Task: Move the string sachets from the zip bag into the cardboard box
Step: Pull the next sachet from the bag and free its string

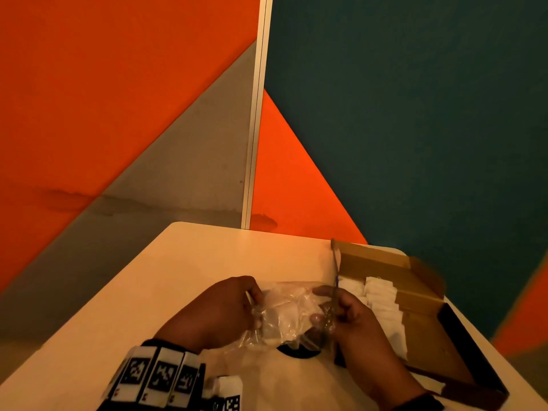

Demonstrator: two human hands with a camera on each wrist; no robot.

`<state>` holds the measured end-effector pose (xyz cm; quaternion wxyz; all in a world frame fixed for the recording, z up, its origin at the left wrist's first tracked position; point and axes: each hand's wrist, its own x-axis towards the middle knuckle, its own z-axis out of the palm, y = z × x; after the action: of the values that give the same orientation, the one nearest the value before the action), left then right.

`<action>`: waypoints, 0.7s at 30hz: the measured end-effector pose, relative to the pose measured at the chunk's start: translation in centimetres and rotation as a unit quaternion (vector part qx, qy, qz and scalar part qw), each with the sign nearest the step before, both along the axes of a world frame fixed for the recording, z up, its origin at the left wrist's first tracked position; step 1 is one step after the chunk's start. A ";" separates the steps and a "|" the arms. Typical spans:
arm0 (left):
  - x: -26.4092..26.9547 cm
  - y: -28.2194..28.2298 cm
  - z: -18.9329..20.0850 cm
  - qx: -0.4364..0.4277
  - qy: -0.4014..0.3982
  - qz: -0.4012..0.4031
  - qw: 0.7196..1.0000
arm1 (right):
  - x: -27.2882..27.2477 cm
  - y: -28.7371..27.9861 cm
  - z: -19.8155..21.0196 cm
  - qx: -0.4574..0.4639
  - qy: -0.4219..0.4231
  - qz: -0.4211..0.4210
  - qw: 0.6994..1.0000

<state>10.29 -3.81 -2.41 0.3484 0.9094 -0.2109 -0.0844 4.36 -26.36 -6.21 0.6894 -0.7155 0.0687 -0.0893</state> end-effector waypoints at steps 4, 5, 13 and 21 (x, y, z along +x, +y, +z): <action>-0.1 -0.1 0.3 0.009 0.001 -0.007 1.000 | -0.1 0.0 0.0 -0.051 0.031 0.015 0.998; -0.2 -0.1 0.3 0.013 0.001 -0.008 1.000 | -0.2 0.0 0.2 -0.065 0.040 0.024 0.997; -0.3 -0.3 0.1 0.016 0.005 -0.016 1.000 | -0.1 0.4 0.5 -0.059 0.070 0.007 0.996; -0.3 0.0 0.1 0.007 0.019 -0.003 1.000 | -0.3 -0.2 1.2 -0.067 0.033 -0.027 0.997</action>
<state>10.00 -3.76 -2.28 0.3456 0.9094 -0.2065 -0.1046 4.06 -26.60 -5.05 0.6345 -0.7607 0.1043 -0.0885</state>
